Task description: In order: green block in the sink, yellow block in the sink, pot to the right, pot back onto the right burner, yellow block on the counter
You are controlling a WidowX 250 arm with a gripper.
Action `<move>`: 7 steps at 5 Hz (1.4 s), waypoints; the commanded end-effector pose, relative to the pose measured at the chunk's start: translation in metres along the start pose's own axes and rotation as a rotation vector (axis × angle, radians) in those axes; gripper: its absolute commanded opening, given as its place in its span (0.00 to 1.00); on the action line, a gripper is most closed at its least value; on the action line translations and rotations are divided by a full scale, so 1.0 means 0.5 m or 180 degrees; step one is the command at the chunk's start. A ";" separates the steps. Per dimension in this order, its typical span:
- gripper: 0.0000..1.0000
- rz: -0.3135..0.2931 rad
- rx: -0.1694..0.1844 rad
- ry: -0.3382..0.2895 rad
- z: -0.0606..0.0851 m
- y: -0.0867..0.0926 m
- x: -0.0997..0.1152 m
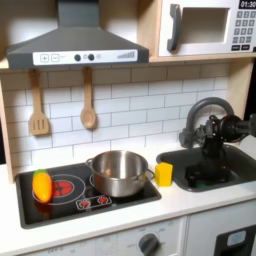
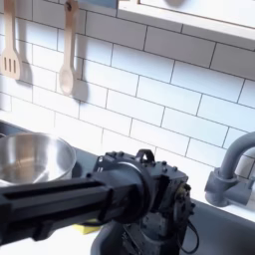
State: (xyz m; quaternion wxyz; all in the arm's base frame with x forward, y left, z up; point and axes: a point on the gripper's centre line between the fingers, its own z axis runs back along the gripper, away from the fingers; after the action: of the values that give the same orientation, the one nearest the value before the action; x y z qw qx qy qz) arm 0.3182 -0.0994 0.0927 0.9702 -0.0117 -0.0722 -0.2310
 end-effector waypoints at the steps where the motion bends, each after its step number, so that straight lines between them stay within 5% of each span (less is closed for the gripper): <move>1: 1.00 0.0096 0.0024 -0.0059 0.003 -0.003 0.003; 2: 0.00 0.0167 0.0071 -0.0103 0.000 0.008 0.003; 7: 0.00 0.0077 -0.0021 -0.0258 0.028 0.013 0.007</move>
State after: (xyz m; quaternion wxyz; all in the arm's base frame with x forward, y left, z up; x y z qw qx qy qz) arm 0.3228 -0.0944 0.1085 0.9690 -0.0269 -0.1117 -0.2186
